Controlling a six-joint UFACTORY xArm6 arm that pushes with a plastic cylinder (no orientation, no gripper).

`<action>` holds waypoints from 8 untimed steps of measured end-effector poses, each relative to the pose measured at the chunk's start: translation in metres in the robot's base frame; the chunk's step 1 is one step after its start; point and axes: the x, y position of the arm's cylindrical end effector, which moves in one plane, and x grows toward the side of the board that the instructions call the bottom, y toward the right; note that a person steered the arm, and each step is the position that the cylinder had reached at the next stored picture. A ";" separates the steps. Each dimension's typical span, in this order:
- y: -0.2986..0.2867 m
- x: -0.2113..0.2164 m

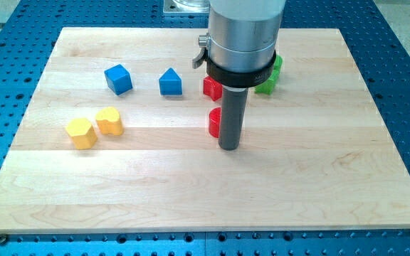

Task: Push the green blocks right beside the red star

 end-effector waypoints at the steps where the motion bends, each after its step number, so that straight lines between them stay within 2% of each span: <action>1: -0.022 0.011; 2: -0.050 0.039; 3: -0.021 0.056; 4: 0.054 0.055; 5: 0.130 0.026; 6: 0.168 -0.042; 7: 0.191 -0.129; 8: 0.193 -0.203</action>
